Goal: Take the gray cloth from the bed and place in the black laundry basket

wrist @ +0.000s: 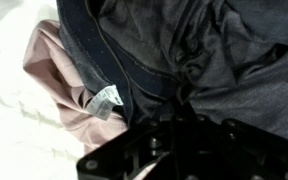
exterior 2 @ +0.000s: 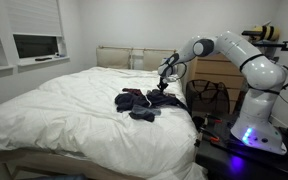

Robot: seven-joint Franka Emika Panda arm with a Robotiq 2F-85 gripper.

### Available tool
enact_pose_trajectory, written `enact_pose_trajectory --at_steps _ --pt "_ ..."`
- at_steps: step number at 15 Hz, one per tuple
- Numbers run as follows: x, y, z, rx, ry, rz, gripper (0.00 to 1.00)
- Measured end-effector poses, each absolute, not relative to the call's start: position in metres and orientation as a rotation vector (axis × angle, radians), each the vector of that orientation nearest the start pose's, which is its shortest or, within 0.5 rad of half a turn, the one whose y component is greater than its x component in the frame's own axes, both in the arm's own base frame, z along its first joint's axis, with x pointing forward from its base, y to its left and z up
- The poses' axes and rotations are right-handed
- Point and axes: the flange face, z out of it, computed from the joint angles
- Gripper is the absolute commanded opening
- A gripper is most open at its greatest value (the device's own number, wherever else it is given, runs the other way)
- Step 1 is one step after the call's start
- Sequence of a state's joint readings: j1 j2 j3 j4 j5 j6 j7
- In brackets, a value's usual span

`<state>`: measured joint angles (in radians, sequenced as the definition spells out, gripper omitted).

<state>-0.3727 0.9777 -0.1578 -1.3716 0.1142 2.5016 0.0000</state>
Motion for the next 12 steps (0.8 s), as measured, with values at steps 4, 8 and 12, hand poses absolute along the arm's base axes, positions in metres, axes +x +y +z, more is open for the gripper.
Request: enact_pose_trajectory --at_steps 4,8,12 --pt "0.658 -0.358 0.154 -3.091 0.939 -0.245 0.01" --pt "0.662 -0.365 0.202 -3.084 1.034 -0.327 0.01" --pt "0.648 -0.367 0.282 -3.081 1.092 -0.417 0.01"
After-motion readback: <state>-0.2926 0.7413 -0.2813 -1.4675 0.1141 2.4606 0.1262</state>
